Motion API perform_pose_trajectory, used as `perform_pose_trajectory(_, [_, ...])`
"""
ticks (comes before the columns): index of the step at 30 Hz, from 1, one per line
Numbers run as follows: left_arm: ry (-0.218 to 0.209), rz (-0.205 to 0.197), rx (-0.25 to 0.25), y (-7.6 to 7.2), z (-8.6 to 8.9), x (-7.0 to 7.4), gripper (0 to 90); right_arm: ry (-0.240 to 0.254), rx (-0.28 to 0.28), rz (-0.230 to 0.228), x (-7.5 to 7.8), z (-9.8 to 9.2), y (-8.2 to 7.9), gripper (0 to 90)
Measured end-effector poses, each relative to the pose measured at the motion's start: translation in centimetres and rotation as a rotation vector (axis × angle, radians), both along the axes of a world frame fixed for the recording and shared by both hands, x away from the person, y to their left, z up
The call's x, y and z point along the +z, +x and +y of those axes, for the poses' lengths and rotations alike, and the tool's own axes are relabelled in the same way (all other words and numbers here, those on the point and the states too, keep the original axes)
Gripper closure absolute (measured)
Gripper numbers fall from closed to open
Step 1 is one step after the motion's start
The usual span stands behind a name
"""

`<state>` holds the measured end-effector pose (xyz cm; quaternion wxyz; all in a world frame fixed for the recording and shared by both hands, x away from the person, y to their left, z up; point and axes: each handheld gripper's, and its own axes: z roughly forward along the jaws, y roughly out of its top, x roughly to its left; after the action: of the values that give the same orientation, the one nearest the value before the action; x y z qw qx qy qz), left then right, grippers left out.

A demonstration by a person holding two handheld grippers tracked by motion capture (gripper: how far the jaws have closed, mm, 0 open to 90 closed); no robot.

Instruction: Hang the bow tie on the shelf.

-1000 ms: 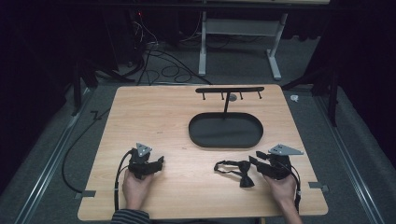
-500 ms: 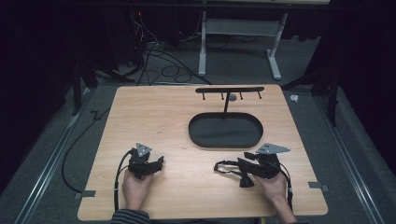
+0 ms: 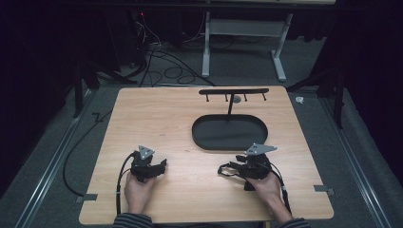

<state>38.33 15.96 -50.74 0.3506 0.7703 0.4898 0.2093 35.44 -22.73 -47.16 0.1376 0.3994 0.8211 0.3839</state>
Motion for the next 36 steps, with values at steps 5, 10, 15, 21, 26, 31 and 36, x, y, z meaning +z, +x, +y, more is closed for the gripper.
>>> perform_pose_trajectory(5, [0.0, 0.001, 0.0, 0.0, 0.0, 0.0, 29.6, -0.017, 0.009, 0.029, -0.6, 0.5, 0.4, 64.3])
perform_pose_trajectory(10, [-0.001, 0.003, -0.002, 0.0, 0.0, 0.0, 29.4, -0.05, 0.033, 0.057, -1.4, 1.0, 0.9, 69.8])
perform_pose_trajectory(15, [-0.001, 0.003, -0.002, 0.0, 0.0, 0.0, 29.2, -0.071, 0.048, 0.077, -1.9, 1.2, 1.2, 77.3])
perform_pose_trajectory(21, [-0.003, 0.005, -0.003, 0.0, 0.1, 0.0, 28.8, -0.096, 0.067, 0.081, -2.0, 1.3, 1.2, 83.8])
perform_pose_trajectory(26, [-0.01, 0.004, -0.004, 0.0, 0.1, 0.0, 28.7, -0.119, 0.083, 0.06, -2.0, 1.5, 0.8, 86.1])
perform_pose_trajectory(31, [-0.008, 0.004, -0.002, 0.0, 0.1, 0.0, 28.7, -0.113, 0.088, 0.056, -1.8, 1.3, 0.7, 87.5])
perform_pose_trajectory(36, [-0.001, 0.002, -0.002, 0.0, 0.0, 0.0, 28.9, -0.078, 0.059, 0.018, -0.9, 0.6, 0.4, 87.9])
